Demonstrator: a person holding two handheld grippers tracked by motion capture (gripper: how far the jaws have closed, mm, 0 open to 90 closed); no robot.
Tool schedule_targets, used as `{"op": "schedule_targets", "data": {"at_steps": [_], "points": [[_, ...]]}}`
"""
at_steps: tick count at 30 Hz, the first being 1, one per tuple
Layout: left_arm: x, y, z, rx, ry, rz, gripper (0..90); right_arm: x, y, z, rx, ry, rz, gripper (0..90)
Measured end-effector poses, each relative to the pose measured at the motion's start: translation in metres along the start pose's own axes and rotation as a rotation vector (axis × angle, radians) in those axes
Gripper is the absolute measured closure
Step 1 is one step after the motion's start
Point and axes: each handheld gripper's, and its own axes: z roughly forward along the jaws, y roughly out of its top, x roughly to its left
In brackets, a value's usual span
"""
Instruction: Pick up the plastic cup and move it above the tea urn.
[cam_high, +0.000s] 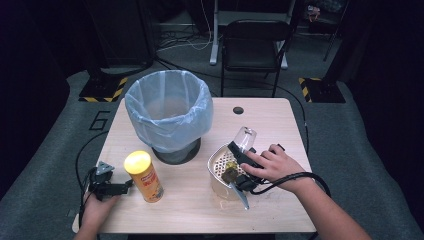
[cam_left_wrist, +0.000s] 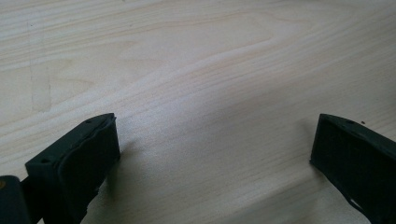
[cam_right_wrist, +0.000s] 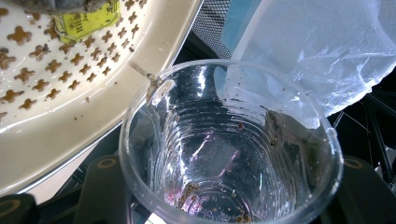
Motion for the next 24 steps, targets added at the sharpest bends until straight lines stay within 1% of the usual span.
{"op": "schedule_targets", "data": {"at_steps": [4,5,6,8,9,10,11,12,14,15,16,17,18,24], "points": [[0.000,0.000,0.000,-0.002,-0.002,-0.003,0.9,0.001,0.000,0.001,-0.003,0.003,-0.002,40.1],[0.000,0.000,0.000,-0.002,0.001,-0.001,0.8,0.005,0.002,0.002,-0.012,-0.018,0.046,40.0],[0.000,0.000,0.000,-0.002,0.001,0.000,0.8,0.005,0.002,0.002,-0.012,-0.018,0.046,40.0],[0.000,0.000,0.000,-0.001,0.001,0.000,0.9,0.005,0.003,0.002,-0.015,-0.034,0.072,40.0],[0.000,0.000,0.000,-0.001,0.001,0.000,0.9,0.005,0.003,0.002,-0.015,-0.034,0.072,40.0],[0.000,0.000,0.000,-0.002,0.001,-0.001,0.9,0.005,0.003,0.001,-0.013,-0.037,0.069,40.0],[0.000,0.000,0.000,-0.002,0.001,0.000,0.9,-0.001,0.001,0.000,-0.005,-0.019,-0.015,40.0],[0.000,0.000,0.000,-0.001,0.001,0.000,0.9,-0.001,0.001,0.000,-0.005,-0.011,-0.018,40.1],[0.000,0.000,0.000,-0.002,0.001,0.000,0.8,-0.001,0.000,0.000,-0.004,-0.009,-0.016,40.0],[0.000,0.000,0.000,-0.001,0.001,0.000,0.8,0.000,0.001,0.000,-0.008,-0.031,0.017,40.0],[0.000,0.000,0.000,-0.002,0.001,-0.001,0.9,0.001,0.002,0.000,-0.009,-0.040,0.046,40.0],[0.000,0.000,0.000,-0.002,0.001,-0.001,0.9,0.001,0.002,0.000,-0.009,-0.040,0.046,40.0],[0.000,0.000,0.000,-0.002,0.001,0.000,0.9,-0.006,-0.001,-0.002,0.010,-0.023,-0.060,40.0],[0.000,0.000,0.000,-0.002,0.001,-0.001,0.9,-0.005,0.000,-0.002,0.008,-0.017,-0.065,40.0]]}}
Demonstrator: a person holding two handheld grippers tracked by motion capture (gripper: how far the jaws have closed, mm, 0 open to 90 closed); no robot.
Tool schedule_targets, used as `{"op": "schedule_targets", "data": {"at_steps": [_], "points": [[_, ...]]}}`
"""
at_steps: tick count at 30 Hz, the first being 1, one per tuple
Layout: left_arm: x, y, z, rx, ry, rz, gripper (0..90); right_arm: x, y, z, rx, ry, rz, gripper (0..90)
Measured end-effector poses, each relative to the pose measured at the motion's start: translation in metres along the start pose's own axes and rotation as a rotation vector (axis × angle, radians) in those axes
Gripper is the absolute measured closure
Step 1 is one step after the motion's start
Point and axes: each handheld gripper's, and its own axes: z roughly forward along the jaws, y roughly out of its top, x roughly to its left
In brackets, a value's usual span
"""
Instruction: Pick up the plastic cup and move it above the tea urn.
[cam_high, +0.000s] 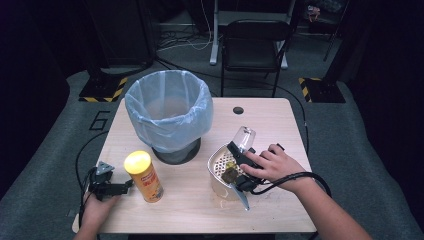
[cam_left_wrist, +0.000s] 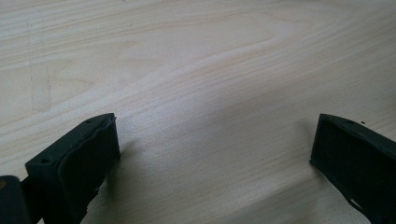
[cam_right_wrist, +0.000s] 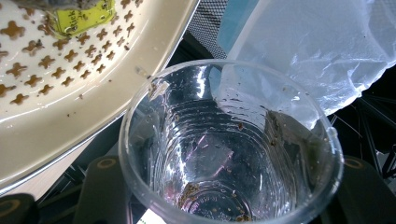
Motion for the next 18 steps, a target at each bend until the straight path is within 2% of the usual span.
{"op": "schedule_targets", "data": {"at_steps": [15,18], "points": [[0.0000,0.0000,0.0000,0.000,0.000,0.000,0.9,-0.0003,0.0005,0.0000,0.000,0.000,0.004,39.9],[0.0000,0.0000,0.0000,0.000,0.000,0.000,0.9,0.0007,0.0015,0.0005,-0.023,0.010,0.062,39.7]]}}
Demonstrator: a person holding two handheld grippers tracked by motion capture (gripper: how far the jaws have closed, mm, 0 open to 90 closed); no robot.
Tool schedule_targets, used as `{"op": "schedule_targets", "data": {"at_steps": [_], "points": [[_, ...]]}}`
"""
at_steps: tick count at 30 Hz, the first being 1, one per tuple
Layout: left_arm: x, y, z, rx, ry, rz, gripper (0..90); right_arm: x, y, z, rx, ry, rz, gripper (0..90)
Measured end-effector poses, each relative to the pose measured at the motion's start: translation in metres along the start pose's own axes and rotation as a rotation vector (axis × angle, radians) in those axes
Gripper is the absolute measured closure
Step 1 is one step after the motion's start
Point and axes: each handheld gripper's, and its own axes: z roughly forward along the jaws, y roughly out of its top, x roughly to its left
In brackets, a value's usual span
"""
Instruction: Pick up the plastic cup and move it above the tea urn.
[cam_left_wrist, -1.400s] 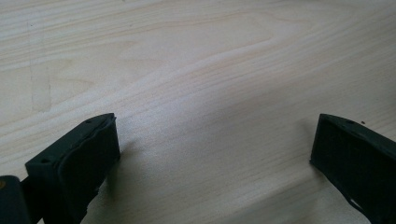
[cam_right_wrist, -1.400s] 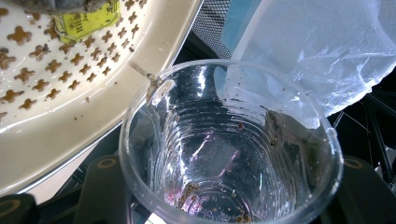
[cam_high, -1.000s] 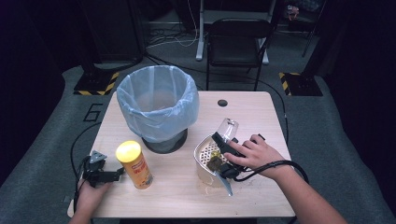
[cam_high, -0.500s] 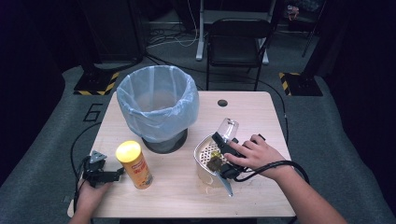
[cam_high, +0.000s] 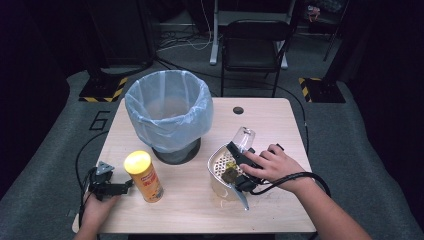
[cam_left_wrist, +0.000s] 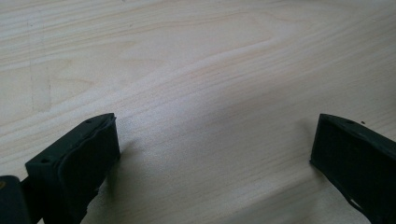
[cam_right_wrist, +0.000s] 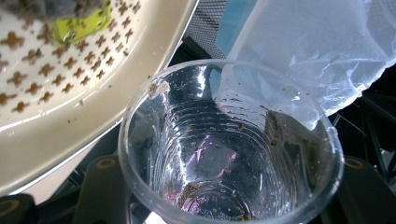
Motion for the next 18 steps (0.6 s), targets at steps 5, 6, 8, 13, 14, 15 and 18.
{"op": "schedule_targets", "data": {"at_steps": [5,6,8,13,14,15,18], "points": [[0.000,0.000,0.000,0.000,0.000,0.000,0.9,-0.008,-0.004,-0.002,0.004,0.024,0.023,39.4],[0.000,0.000,0.000,0.001,0.000,0.001,0.9,-0.008,-0.004,-0.002,0.004,0.024,0.023,39.4],[0.000,0.000,0.000,0.001,0.000,0.001,0.9,-0.016,-0.008,-0.003,-0.003,0.031,0.085,39.3],[0.000,0.000,0.000,0.000,0.000,0.000,0.9,-0.021,-0.013,-0.004,-0.032,0.007,0.315,39.3],[0.000,0.000,0.000,0.001,0.000,0.001,0.9,-0.023,-0.014,-0.004,-0.040,0.009,0.358,39.2],[0.000,0.000,0.000,0.001,0.000,0.001,0.9,-0.024,-0.016,-0.004,-0.046,0.003,0.433,39.3],[0.000,0.000,0.000,0.001,0.000,0.000,0.8,-0.024,-0.018,-0.004,-0.045,-0.041,0.488,39.4]]}}
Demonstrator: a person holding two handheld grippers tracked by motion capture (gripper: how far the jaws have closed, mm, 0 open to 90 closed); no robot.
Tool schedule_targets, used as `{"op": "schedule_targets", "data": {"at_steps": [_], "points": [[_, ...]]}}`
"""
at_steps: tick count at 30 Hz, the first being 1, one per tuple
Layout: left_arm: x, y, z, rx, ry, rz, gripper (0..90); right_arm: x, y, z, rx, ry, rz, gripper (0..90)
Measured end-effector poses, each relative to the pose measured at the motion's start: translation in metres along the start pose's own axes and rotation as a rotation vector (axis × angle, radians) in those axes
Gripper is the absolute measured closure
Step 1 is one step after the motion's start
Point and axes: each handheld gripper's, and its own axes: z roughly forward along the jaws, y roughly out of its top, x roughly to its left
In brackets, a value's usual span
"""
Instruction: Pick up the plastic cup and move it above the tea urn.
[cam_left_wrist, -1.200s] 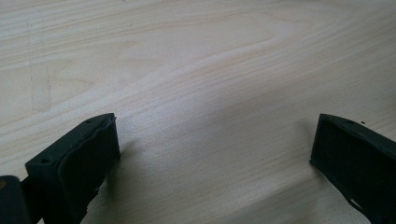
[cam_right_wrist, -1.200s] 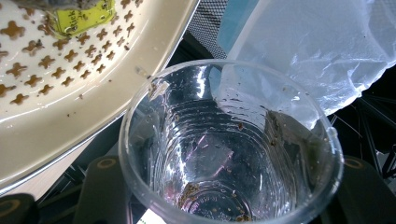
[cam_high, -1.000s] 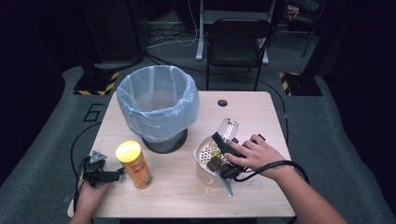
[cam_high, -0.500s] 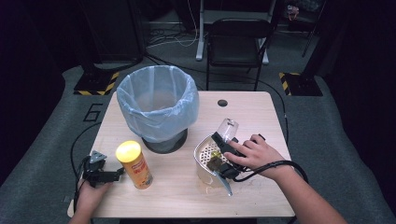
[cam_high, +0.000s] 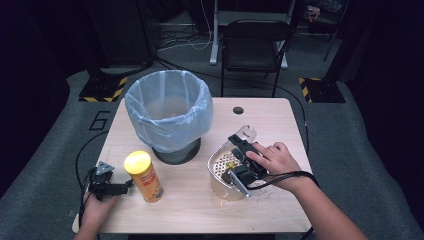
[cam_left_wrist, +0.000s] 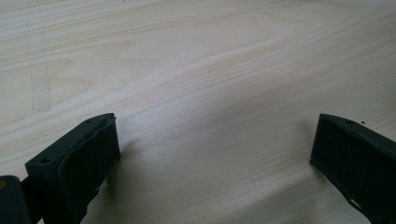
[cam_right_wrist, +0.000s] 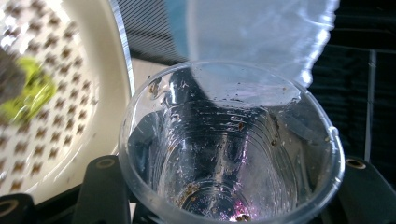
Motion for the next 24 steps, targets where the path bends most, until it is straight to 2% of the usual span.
{"op": "schedule_targets", "data": {"at_steps": [3,5,6,7,8,10,11,12,13,14,15,18,21,22,23,24], "points": [[0.000,0.000,0.000,-0.001,0.000,0.000,0.9,-0.001,-0.002,-0.001,-0.030,-0.051,0.078,39.4],[0.000,0.000,0.000,0.000,0.000,0.000,0.9,-0.002,-0.004,-0.003,-0.052,-0.098,0.182,39.3],[0.000,0.000,0.000,0.000,0.000,0.000,0.9,-0.002,-0.005,-0.004,-0.065,-0.109,0.250,39.2],[0.000,0.000,0.000,0.000,0.000,0.000,0.9,-0.002,-0.005,-0.004,-0.065,-0.109,0.250,39.2],[0.000,0.000,0.000,0.000,0.000,0.000,0.8,-0.005,-0.010,-0.005,-0.104,-0.124,0.429,39.1],[0.000,0.000,0.000,-0.001,0.000,-0.001,0.9,-0.006,-0.016,-0.005,-0.136,-0.123,0.602,39.1],[0.000,0.000,0.000,0.002,-0.001,0.001,0.9,-0.007,-0.019,-0.006,-0.153,-0.117,0.664,39.1],[0.000,0.000,0.000,0.002,-0.001,0.001,0.9,-0.007,-0.019,-0.006,-0.153,-0.117,0.664,39.1],[0.000,0.000,0.000,0.000,-0.001,0.000,0.9,-0.008,-0.023,-0.006,-0.172,-0.119,0.733,39.1],[0.000,0.000,0.000,0.000,0.000,0.000,0.8,-0.010,-0.029,-0.006,-0.203,-0.120,0.837,39.1],[0.000,0.000,0.000,0.000,0.000,0.000,0.9,-0.013,-0.036,-0.008,-0.232,-0.102,0.969,39.0],[0.000,0.000,0.000,0.000,0.000,0.000,0.9,-0.020,-0.047,-0.010,-0.292,-0.073,1.172,39.0],[0.000,0.000,0.000,0.000,0.000,0.000,0.9,-0.025,-0.057,-0.010,-0.358,0.000,1.362,38.9],[0.000,0.000,0.000,0.000,0.000,0.000,0.9,-0.025,-0.057,-0.010,-0.358,0.000,1.362,38.9],[0.000,0.000,0.000,-0.001,0.000,0.000,0.9,-0.027,-0.063,-0.010,-0.415,0.041,1.477,38.9],[0.000,0.000,0.000,0.000,0.000,0.000,0.9,-0.028,-0.065,-0.010,-0.435,0.066,1.532,38.9]]}}
